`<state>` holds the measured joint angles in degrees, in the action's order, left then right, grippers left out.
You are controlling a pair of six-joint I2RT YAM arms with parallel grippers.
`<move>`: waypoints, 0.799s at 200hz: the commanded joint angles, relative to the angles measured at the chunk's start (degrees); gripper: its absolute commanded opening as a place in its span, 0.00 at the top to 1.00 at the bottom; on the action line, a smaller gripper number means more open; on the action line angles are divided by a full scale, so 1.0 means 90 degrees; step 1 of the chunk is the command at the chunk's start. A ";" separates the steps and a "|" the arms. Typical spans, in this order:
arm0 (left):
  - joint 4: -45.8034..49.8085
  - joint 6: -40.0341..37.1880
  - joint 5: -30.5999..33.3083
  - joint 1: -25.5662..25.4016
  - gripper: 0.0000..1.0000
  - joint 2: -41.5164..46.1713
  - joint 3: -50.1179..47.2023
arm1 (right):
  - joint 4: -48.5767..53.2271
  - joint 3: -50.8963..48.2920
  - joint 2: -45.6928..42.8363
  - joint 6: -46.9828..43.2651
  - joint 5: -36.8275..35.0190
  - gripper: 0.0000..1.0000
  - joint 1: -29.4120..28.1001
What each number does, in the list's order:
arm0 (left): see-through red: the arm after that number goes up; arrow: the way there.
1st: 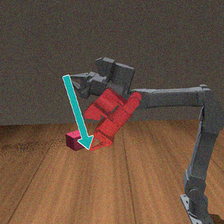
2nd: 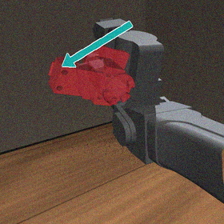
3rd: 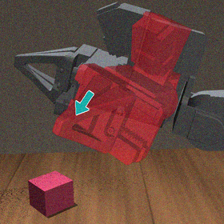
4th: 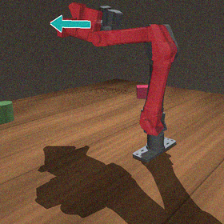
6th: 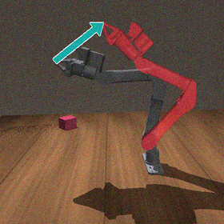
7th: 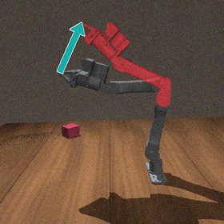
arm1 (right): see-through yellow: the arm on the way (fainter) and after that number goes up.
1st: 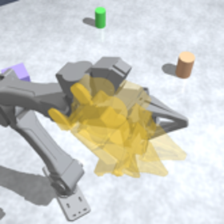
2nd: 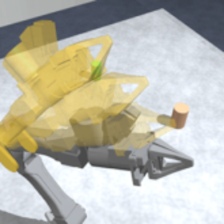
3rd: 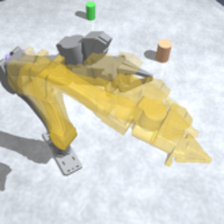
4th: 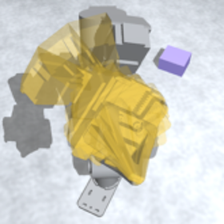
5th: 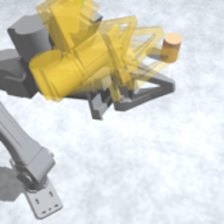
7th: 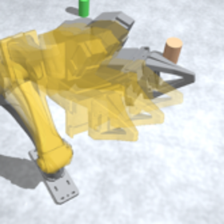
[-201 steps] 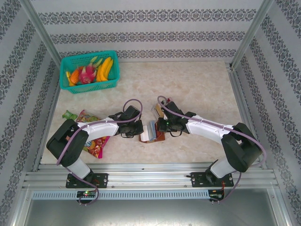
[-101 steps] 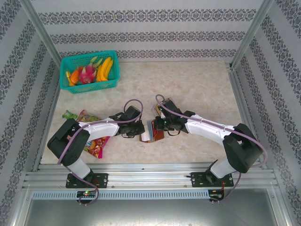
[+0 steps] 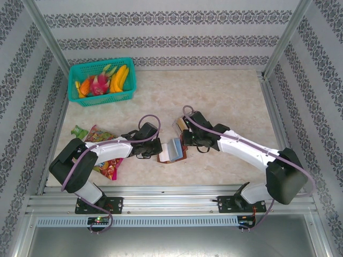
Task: Put the credit cards into the card holder
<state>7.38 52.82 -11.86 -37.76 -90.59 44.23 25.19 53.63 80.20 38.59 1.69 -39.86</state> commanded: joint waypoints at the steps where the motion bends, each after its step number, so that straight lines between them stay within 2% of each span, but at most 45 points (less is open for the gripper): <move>1: 0.0029 -0.0117 0.0011 0.0035 0.93 -0.0023 0.0033 | 0.0256 0.0062 -0.0099 -0.0089 -0.0315 0.92 0.0065; 114: 0.0021 -0.0083 -0.0032 0.0036 0.93 -0.0132 0.0063 | -0.0516 -0.0243 0.0835 0.0173 0.0411 0.93 0.0028; 160: -0.0114 -0.0061 -0.0104 0.0035 0.93 -0.0240 0.0077 | -0.1310 -0.0381 0.0710 0.0445 0.1024 0.93 -0.0128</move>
<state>6.96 52.77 -12.21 -37.76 -91.24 44.27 18.74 51.18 87.31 40.42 7.16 -39.92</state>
